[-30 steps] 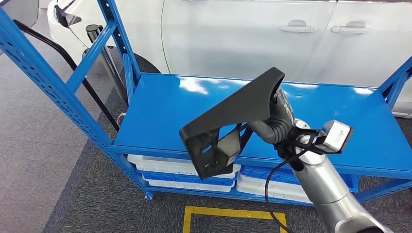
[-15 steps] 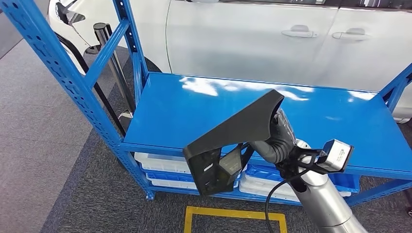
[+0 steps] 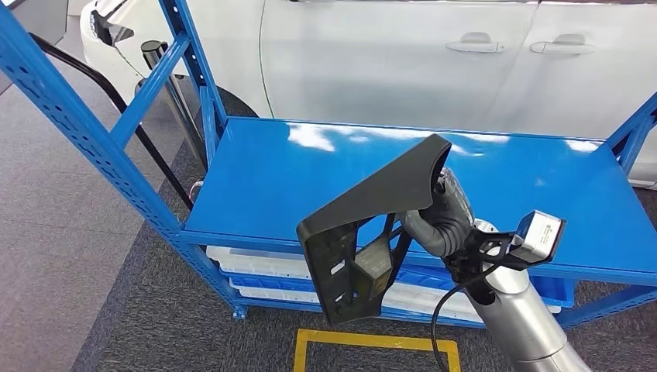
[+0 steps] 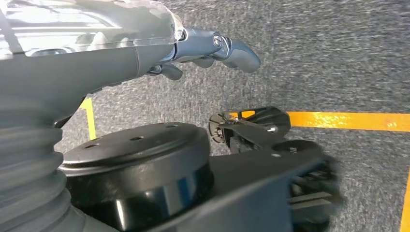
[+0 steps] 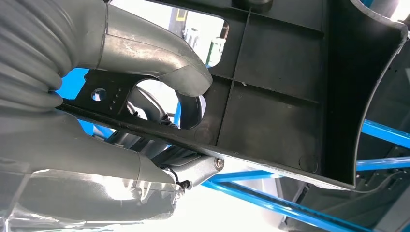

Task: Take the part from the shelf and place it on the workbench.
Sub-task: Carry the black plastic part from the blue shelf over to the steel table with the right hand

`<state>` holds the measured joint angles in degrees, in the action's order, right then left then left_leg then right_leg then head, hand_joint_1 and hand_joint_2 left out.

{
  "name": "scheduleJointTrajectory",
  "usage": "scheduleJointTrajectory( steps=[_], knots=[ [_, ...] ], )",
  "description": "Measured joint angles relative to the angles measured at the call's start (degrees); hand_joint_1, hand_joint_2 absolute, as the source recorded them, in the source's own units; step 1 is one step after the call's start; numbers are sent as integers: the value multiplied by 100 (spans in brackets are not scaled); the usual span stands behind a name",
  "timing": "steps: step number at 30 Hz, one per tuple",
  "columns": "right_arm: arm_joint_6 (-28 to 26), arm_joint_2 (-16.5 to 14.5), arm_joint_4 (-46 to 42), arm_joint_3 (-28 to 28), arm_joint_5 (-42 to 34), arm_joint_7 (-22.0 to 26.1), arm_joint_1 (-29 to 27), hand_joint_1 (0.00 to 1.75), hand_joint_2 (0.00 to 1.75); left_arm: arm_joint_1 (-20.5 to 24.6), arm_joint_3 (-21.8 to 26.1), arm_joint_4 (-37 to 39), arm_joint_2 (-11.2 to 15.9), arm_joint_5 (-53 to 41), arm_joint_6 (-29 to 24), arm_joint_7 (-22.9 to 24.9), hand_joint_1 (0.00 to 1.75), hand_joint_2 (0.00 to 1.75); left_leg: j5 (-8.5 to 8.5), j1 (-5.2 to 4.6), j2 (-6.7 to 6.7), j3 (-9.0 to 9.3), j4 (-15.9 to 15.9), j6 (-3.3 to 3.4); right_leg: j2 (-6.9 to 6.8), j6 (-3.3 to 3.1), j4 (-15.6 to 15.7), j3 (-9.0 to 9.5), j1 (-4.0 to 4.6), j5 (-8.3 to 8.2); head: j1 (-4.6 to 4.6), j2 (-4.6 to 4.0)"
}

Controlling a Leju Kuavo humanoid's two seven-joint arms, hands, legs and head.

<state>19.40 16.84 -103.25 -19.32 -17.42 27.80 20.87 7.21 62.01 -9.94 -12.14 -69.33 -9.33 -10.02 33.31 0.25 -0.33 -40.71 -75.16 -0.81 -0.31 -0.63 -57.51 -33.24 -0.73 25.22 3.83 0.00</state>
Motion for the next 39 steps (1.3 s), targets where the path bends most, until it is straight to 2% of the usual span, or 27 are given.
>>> scheduleJointTrajectory(
  steps=[1,3,5,8,9,11,13,14,15,16,18,20,21,24,25,26,28,29,30,31,32,33,34,35,36,37,39],
  knots=[
    [15,-3,6,1,-39,-47,28,175,175,1,8,0,-1,4,-4,37,0,175,-148,4,0,83,177,4,0,2,-9,2,0,-1,0,0],
    [25,-17,23,2,-93,-105,96,175,175,16,23,0,-2,13,-16,97,0,175,-552,3,1,480,999,50,5,16,-29,2,5,3,-1,0],
    [28,-56,46,2,-120,-135,145,175,175,35,42,0,-11,22,-26,139,0,175,-757,-16,-2,750,1595,110,15,67,-51,-27,23,-6,-1,0],
    [23,-142,85,2,-123,-208,167,175,175,44,54,0,-31,13,-42,184,0,175,-819,-25,6,751,1700,191,32,172,-57,-77,20,-40,-1,0],
    [20,-162,95,7,-120,-228,175,175,175,50,55,0,-38,3,-45,202,0,175,-859,-15,20,740,1730,225,36,203,-97,-98,13,13,-1,0],
    [14,-184,110,27,-116,-259,202,175,175,74,56,0,-54,-15,-46,234,0,175,-942,9,69,698,1793,294,38,252,-459,-244,-4,344,-2,0],
    [18,-200,129,43,-127,-302,222,175,175,92,57,0,-58,-17,-46,249,0,175,-1002,-3,125,613,1796,327,36,290,-1182,-510,-20,808,-2,0],
    [22,-211,141,46,-134,-324,224,175,175,95,58,0,-58,-15,-46,250,0,175,-1032,-7,158,565,1790,328,35,310,-1495,-603,-29,947,-2,0],
    [27,-222,153,48,-141,-342,225,175,175,95,60,0,-58,-13,-46,251,0,175,-1063,-10,197,512,1780,324,33,329,-1631,-604,-40,970,-2,0],
    [33,-232,163,50,-147,-351,229,175,175,96,62,0,-58,-9,-46,252,0,175,-1092,-9,238,459,1763,314,22,344,-1548,-494,-52,884,-2,0],
    [53,-251,175,56,-157,-358,264,175,175,100,69,0,-60,2,-48,252,0,175,-1143,-6,309,356,1707,276,-69,364,-830,15,-79,590,-2,0],
    [91,-279,186,66,-165,-354,325,175,175,106,79,0,-62,7,-56,250,0,175,-1195,-13,350,289,1657,206,-130,315,-212,399,-55,447,0,0],
    [106,-290,192,76,-169,-350,352,175,175,111,82,0,-62,6,-60,247,0,175,-1226,-19,362,272,1642,170,-128,275,-93,450,-36,446,1,0],
    [123,-308,203,102,-168,-344,386,175,175,118,85,0,-63,-4,-63,240,0,175,-1310,-9,369,229,1651,66,-93,129,-53,349,-15,352,1,0],
    [124,-317,204,107,-163,-344,396,175,175,114,85,0,-63,-10,-63,239,0,175,-1205,2,320,178,1580,28,-92,78,-45,292,-25,289,0,0],
    [125,-330,205,111,-156,-345,405,175,175,107,85,0,-63,-19,-60,238,0,175,-985,13,252,97,1390,-8,-91,35,-33,221,-36,217,1,0],
    [123,-354,205,126,-142,-346,409,175,175,97,85,0,-62,-46,-48,237,0,175,-367,25,126,-110,694,-60,-72,-12,-34,48,-34,77,2,0],
    [123,-364,205,138,-131,-349,393,175,175,94,85,0,-62,-61,-38,237,0,175,-157,26,101,-180,314,-71,-57,-18,-38,-43,-25,10,2,0],
    [123,-369,204,153,-121,-351,368,175,175,93,84,0,-62,-76,-31,238,0,175,-86,26,92,-178,57,-70,-42,-19,-44,-130,-15,-55,2,0],
    [125,-373,203,171,-111,-354,338,175,175,93,84,0,-62,-87,-24,239,0,175,-140,25,89,-81,-11,-57,-28,-15,-52,-213,-5,-116,2,0],
    [126,-375,201,191,-104,-355,307,175,175,94,84,0,-62,-92,-20,241,0,175,-270,22,88,119,134,-33,-15,-8,-60,-290,3,-172,2,0],
    [127,-376,195,210,-99,-355,282,175,175,97,83,0,-62,-96,-19,243,0,175,-399,13,79,416,471,2,-2,3,-69,-353,8,-224,2,0],
    [131,-378,182,227,-95,-353,264,175,175,103,83,-3,-61,-96,-18,245,0,175,-440,-3,63,755,915,46,11,20,-78,-406,16,-271,2,0],
    [140,-379,166,244,-93,-351,253,175,175,109,82,-5,-60,-96,-17,245,0,175,-425,-18,47,1040,1319,81,20,44,-83,-442,19,-318,2,0],
    [155,-381,150,257,-92,-347,245,175,175,112,82,-8,-59,-96,-16,245,0,175,-385,-39,31,1223,1609,113,26,72,-80,-460,16,-368,2,0],
    [178,-386,137,266,-93,-343,238,175,175,113,82,-10,-58,-96,-14,245,0,175,-349,-57,23,1298,1762,139,29,107,-65,-470,10,-422,2,0],
    [216,-397,125,275,-94,-340,220,175,175,108,84,-10,-61,-93,-12,245,0,175,-451,-54,28,1246,1840,200,27,179,-20,-478,-10,-509,1,0]
  ],
)
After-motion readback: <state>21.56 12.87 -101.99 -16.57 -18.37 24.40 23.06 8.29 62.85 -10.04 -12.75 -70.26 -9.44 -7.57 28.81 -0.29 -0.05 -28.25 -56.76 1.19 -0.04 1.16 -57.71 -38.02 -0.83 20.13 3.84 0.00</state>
